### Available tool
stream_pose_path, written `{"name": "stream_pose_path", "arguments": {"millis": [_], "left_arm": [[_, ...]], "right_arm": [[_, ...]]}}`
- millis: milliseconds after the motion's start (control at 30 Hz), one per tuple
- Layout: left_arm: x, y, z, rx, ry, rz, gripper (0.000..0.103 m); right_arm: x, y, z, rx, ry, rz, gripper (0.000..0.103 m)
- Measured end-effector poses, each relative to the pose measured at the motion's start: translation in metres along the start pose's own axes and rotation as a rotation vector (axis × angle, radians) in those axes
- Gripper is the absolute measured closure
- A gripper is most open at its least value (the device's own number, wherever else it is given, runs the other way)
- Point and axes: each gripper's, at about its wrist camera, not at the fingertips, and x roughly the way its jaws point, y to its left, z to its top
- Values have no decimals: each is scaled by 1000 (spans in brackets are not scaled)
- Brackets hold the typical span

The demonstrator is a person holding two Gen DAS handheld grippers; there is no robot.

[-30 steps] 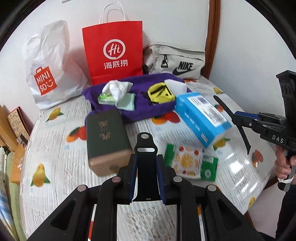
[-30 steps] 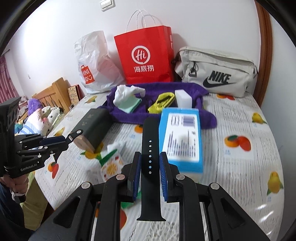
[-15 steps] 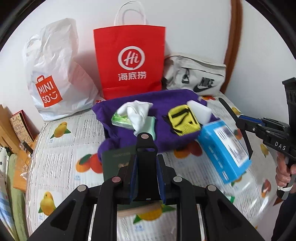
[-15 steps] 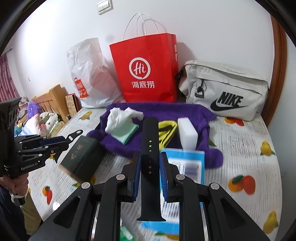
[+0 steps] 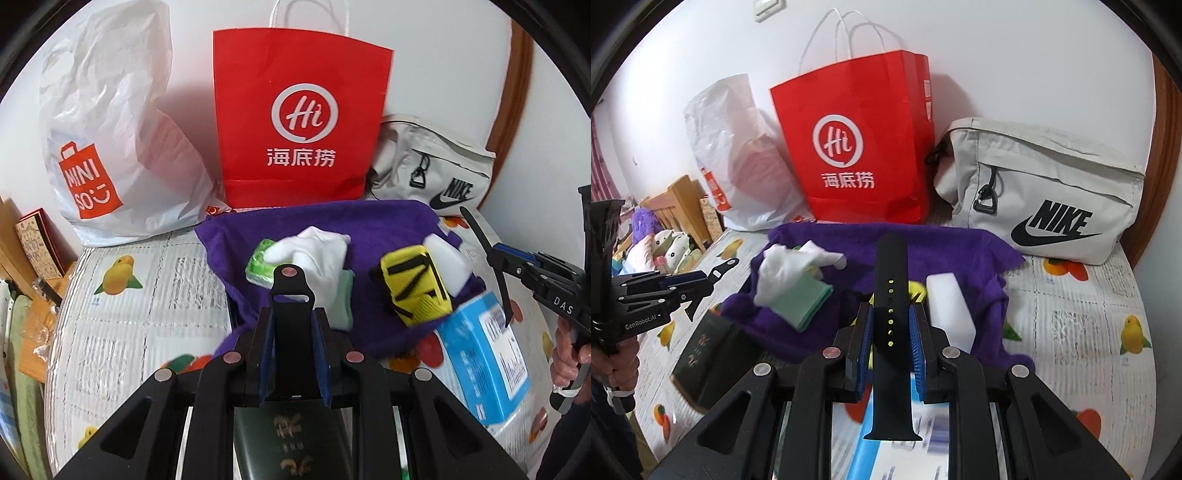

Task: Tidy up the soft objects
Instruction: 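Carry the strap piece in the left tool while the right tool carries its strap piece to the towel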

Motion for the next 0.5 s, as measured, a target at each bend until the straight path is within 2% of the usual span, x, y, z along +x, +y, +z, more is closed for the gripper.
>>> {"name": "stream_pose_path", "arguments": {"millis": [500], "left_arm": [[50, 19, 28, -47, 30, 19, 83]], "right_arm": [[56, -11, 20, -28, 70, -6, 83]]}}
